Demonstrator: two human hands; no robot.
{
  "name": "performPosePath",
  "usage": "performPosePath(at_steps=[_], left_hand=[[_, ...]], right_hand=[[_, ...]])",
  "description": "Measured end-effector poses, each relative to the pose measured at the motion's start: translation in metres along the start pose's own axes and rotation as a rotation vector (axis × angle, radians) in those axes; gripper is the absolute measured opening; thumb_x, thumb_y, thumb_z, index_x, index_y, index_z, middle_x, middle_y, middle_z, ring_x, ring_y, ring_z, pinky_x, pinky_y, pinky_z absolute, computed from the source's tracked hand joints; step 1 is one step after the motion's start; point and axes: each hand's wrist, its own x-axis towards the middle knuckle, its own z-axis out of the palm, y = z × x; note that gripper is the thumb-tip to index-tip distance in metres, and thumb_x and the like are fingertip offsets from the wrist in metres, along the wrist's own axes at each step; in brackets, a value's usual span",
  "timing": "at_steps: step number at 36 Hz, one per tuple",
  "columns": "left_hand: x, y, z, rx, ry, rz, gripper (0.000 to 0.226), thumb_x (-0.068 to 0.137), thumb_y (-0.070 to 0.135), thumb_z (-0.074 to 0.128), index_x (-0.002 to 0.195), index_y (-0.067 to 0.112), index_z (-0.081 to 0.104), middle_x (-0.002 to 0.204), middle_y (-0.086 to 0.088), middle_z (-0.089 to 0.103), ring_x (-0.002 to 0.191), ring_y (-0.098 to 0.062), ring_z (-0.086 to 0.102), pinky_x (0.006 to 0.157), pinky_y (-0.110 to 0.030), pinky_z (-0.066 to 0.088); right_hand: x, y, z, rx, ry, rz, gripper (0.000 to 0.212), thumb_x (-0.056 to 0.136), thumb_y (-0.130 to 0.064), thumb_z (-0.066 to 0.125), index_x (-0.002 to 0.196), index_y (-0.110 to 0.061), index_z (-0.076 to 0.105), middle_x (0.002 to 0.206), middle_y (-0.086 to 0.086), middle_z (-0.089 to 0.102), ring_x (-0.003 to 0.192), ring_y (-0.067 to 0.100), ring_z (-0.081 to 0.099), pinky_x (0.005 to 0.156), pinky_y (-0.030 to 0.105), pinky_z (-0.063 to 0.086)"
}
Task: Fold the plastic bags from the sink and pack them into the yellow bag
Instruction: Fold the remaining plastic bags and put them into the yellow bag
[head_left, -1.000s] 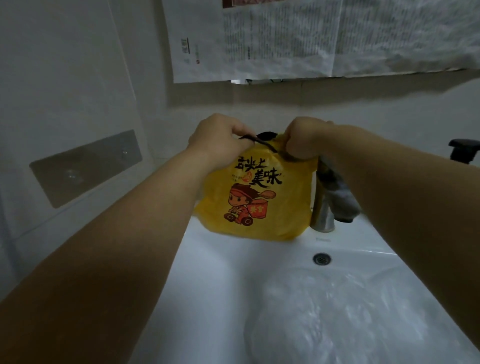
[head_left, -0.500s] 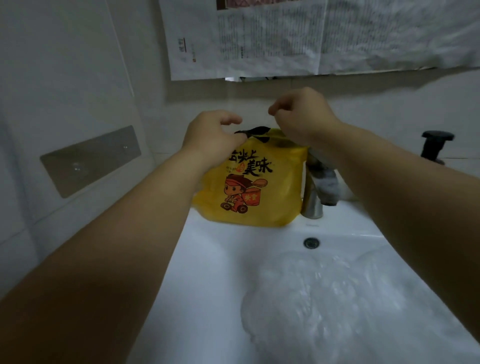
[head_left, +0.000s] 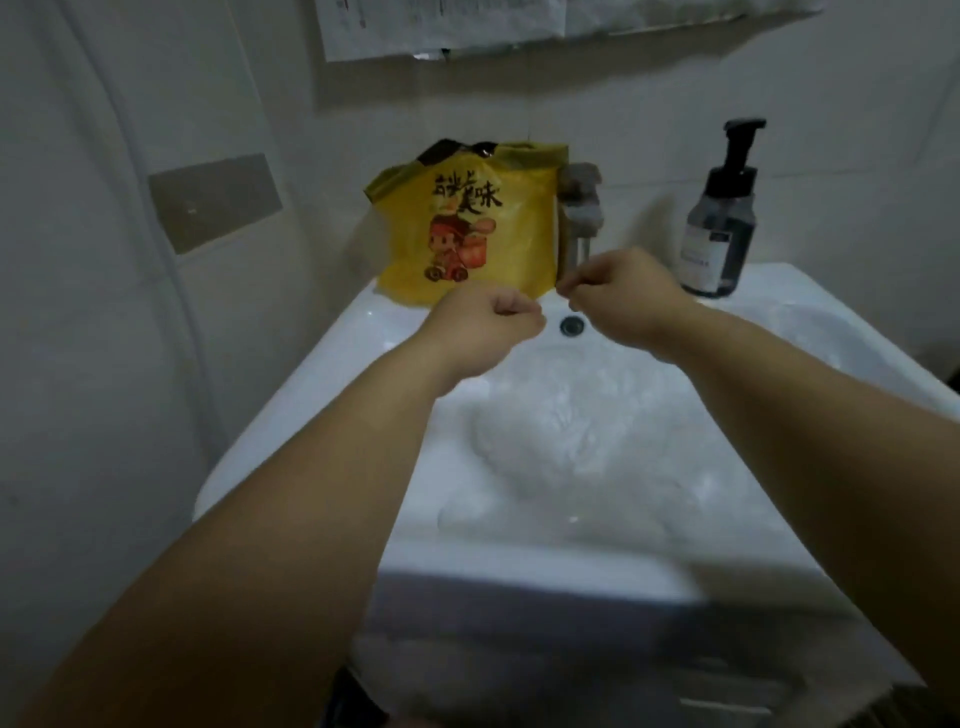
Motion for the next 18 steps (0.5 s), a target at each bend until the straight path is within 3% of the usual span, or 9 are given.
performPosePath(at_steps=[3, 5, 8, 10, 11, 13, 15, 18], left_hand=[[-0.024, -0.016, 0.024, 0.031, -0.102, -0.101, 0.026, 0.089, 0.025, 0.068, 0.114, 0.017, 0.069, 0.116, 0.003, 0.066, 0.102, -0.012, 0.059, 0.074, -0.020, 0.044], [-0.036, -0.022, 0.036, 0.099, -0.202, -0.150, 0.036, 0.088, 0.029, 0.069, 0.123, 0.019, 0.065, 0.126, 0.003, 0.061, 0.106, -0.013, 0.057, 0.084, -0.023, 0.042], [-0.049, -0.024, 0.050, 0.246, -0.444, -0.213, 0.054, 0.085, 0.037, 0.071, 0.136, 0.026, 0.054, 0.138, 0.002, 0.050, 0.118, -0.017, 0.052, 0.099, -0.030, 0.043], [-0.053, -0.024, 0.058, 0.284, -0.574, -0.272, 0.064, 0.083, 0.038, 0.073, 0.141, 0.028, 0.047, 0.143, 0.001, 0.045, 0.125, -0.020, 0.049, 0.102, -0.035, 0.045], [-0.054, -0.025, 0.063, 0.299, -0.620, -0.295, 0.065, 0.084, 0.035, 0.074, 0.142, 0.028, 0.046, 0.143, 0.001, 0.046, 0.124, -0.020, 0.049, 0.098, -0.033, 0.047], [-0.054, -0.027, 0.070, 0.341, -0.665, -0.296, 0.059, 0.085, 0.026, 0.073, 0.139, 0.026, 0.049, 0.133, 0.001, 0.051, 0.112, -0.017, 0.053, 0.082, -0.025, 0.051], [-0.051, -0.031, 0.074, 0.378, -0.644, -0.259, 0.047, 0.087, 0.016, 0.070, 0.132, 0.021, 0.058, 0.113, 0.000, 0.057, 0.094, -0.014, 0.056, 0.069, -0.019, 0.049], [-0.042, -0.036, 0.075, 0.339, -0.415, -0.202, 0.026, 0.089, 0.015, 0.067, 0.114, 0.017, 0.069, 0.099, 0.001, 0.063, 0.083, -0.013, 0.057, 0.063, -0.018, 0.046]], right_hand=[[-0.026, 0.021, 0.009, -0.052, -0.130, 0.104, 0.026, 0.093, -0.013, 0.053, 0.114, -0.008, 0.068, 0.095, 0.003, 0.065, 0.072, 0.012, 0.053, 0.063, 0.023, 0.043], [-0.039, 0.033, 0.008, -0.076, -0.241, 0.182, 0.031, 0.092, -0.015, 0.057, 0.121, -0.008, 0.065, 0.120, 0.007, 0.063, 0.096, 0.020, 0.058, 0.079, 0.030, 0.047], [-0.057, 0.043, 0.003, -0.352, -0.537, 0.253, 0.064, 0.087, -0.029, 0.067, 0.144, -0.015, 0.041, 0.150, 0.004, 0.038, 0.132, 0.024, 0.040, 0.101, 0.031, 0.035], [-0.065, 0.052, 0.003, -0.553, -0.700, 0.340, 0.084, 0.084, -0.033, 0.071, 0.152, -0.019, 0.023, 0.157, 0.004, 0.026, 0.139, 0.026, 0.032, 0.109, 0.035, 0.030], [-0.068, 0.060, 0.004, -0.630, -0.740, 0.380, 0.084, 0.084, -0.030, 0.071, 0.152, -0.018, 0.023, 0.155, 0.007, 0.029, 0.137, 0.027, 0.036, 0.109, 0.036, 0.033], [-0.073, 0.074, 0.006, -0.744, -0.754, 0.364, 0.064, 0.085, -0.021, 0.069, 0.143, -0.010, 0.043, 0.140, 0.010, 0.049, 0.121, 0.026, 0.053, 0.100, 0.032, 0.044], [-0.073, 0.080, 0.004, -0.724, -0.646, 0.299, 0.037, 0.089, -0.018, 0.060, 0.123, -0.002, 0.061, 0.113, 0.009, 0.063, 0.093, 0.021, 0.059, 0.077, 0.025, 0.046], [-0.064, 0.081, -0.002, -0.222, -0.367, 0.332, 0.018, 0.092, -0.018, 0.059, 0.100, -0.003, 0.065, 0.090, 0.012, 0.061, 0.073, 0.023, 0.055, 0.058, 0.028, 0.043]])
